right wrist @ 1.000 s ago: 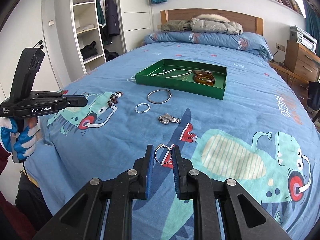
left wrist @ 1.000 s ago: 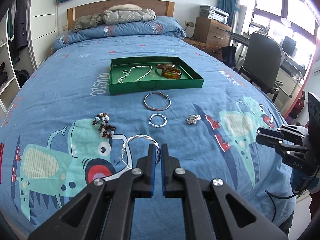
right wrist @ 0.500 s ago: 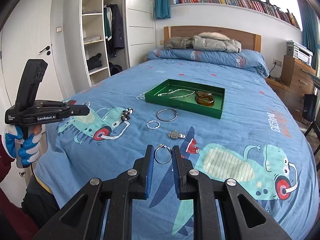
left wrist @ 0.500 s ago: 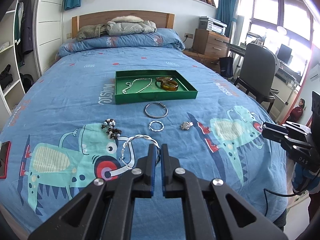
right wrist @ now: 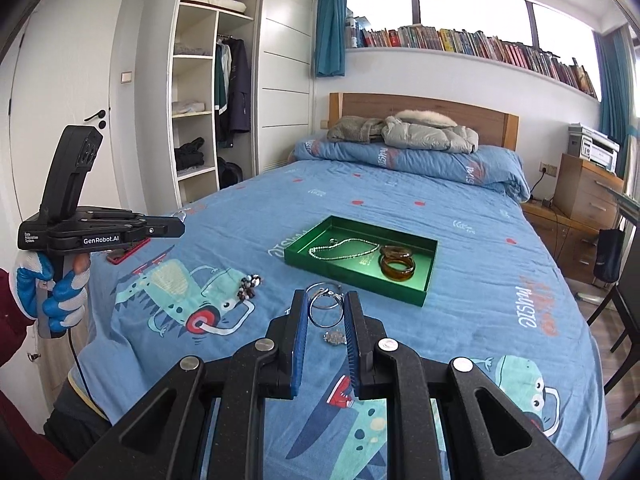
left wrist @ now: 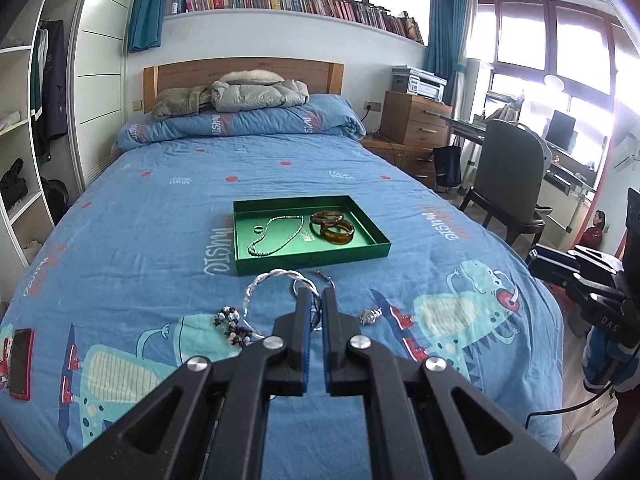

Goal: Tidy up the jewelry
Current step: 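Carry ring and hoop into the green tray and open both tools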

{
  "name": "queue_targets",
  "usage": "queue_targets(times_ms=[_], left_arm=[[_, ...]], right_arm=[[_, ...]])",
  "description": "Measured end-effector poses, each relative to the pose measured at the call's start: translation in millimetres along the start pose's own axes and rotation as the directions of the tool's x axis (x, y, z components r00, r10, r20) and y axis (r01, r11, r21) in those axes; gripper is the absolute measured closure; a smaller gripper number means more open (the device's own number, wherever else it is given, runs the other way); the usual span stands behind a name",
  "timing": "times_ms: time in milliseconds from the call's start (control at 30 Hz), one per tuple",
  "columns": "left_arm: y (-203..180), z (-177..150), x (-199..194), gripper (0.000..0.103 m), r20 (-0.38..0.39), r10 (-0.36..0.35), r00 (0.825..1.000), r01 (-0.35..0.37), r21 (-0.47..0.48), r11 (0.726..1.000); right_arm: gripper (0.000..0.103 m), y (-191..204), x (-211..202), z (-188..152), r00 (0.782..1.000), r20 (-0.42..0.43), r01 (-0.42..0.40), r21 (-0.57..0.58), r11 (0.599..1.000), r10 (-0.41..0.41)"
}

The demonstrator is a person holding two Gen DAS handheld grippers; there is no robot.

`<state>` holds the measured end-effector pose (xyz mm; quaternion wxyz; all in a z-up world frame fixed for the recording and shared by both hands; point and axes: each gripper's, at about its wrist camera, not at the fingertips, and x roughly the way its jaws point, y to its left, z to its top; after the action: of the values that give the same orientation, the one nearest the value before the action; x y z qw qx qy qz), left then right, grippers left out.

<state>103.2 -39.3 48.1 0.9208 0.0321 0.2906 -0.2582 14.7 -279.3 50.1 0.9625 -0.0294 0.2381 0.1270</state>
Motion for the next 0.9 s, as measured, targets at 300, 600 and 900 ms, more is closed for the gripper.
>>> queue_targets(times_ms=[300, 600, 900], left_arm=[[16, 36, 36, 0.099, -0.001, -0.002, 1.0, 0.002, -0.02, 1.0], [36, 78, 129, 0.099, -0.075, 0.007, 0.997, -0.009, -0.035, 0.999], [73, 100, 258, 0.099, -0.208, 0.011, 0.978, -0.029, -0.083, 0.996]], right_arm=[[0.085, -21, 31, 40, 0.999, 0.026, 0.018, -0.004, 1.0, -0.018], [0.085, -55, 120, 80, 1.0, -0.016, 0.02, 0.032, 0.999, -0.02], [0.085, -108, 256, 84, 0.988, -0.155, 0.033, 0.124, 0.992, -0.013]])
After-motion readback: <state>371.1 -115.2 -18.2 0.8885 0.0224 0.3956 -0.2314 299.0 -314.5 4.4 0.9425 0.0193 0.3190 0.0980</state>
